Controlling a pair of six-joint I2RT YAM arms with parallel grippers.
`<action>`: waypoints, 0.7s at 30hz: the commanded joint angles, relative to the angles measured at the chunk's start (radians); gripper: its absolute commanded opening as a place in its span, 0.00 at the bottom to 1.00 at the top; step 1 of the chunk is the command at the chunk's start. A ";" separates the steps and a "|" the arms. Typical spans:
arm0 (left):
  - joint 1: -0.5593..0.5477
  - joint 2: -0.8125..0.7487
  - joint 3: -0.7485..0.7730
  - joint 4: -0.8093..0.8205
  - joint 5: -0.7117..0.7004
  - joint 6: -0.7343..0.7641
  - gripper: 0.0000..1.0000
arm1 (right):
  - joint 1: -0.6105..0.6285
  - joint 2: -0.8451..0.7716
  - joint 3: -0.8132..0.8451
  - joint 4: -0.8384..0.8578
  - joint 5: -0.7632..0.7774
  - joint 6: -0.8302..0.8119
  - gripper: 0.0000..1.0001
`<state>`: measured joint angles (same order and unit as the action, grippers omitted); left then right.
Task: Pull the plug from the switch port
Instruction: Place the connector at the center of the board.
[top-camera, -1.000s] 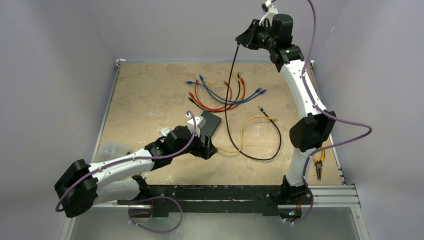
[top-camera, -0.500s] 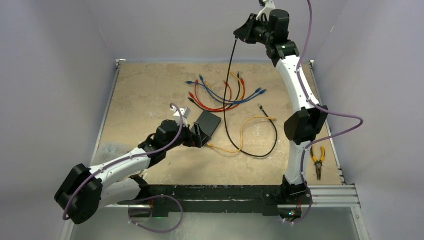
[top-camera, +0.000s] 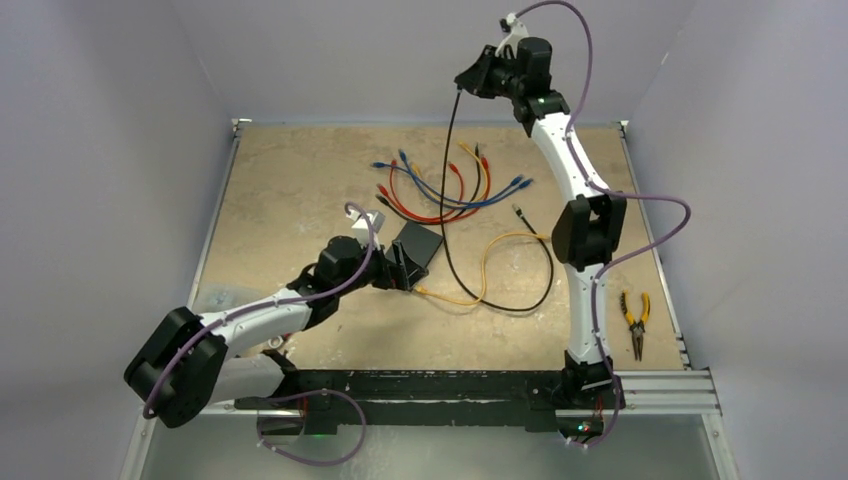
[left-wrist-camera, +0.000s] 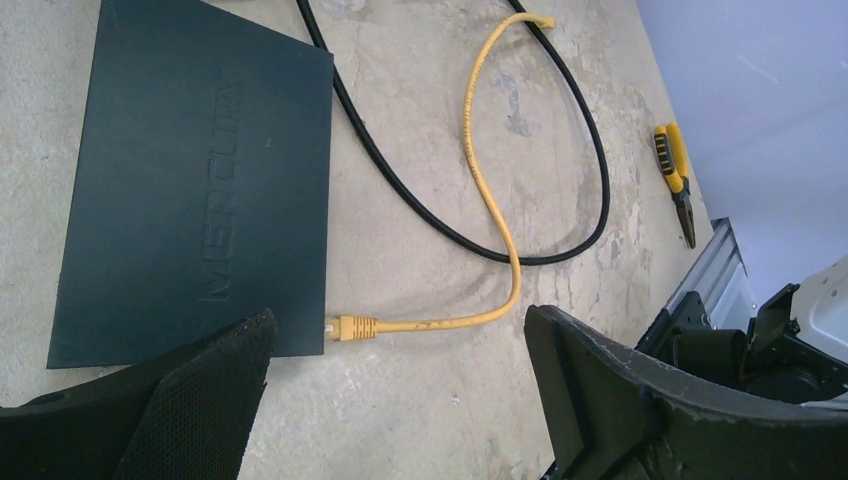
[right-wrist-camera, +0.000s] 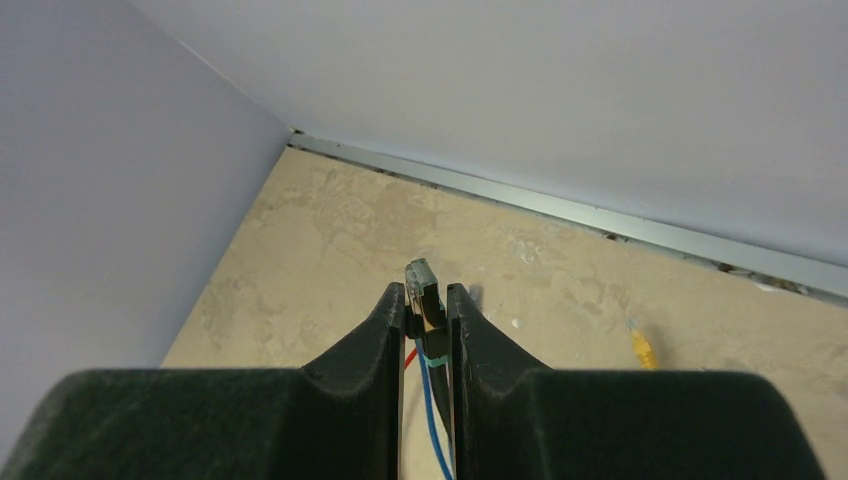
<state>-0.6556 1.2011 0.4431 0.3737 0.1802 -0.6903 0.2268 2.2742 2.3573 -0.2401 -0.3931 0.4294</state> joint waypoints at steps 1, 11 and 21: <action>0.010 0.024 0.020 0.077 0.025 -0.019 0.96 | -0.004 0.066 0.050 0.114 -0.081 0.077 0.00; 0.010 0.026 0.024 0.032 0.009 -0.022 0.95 | -0.002 0.163 0.006 0.105 -0.125 0.089 0.27; 0.010 0.011 0.122 -0.208 -0.086 0.118 0.95 | 0.012 -0.056 -0.294 0.079 0.017 -0.062 0.81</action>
<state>-0.6502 1.2331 0.4873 0.2600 0.1440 -0.6582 0.2268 2.3741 2.1639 -0.1944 -0.4431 0.4492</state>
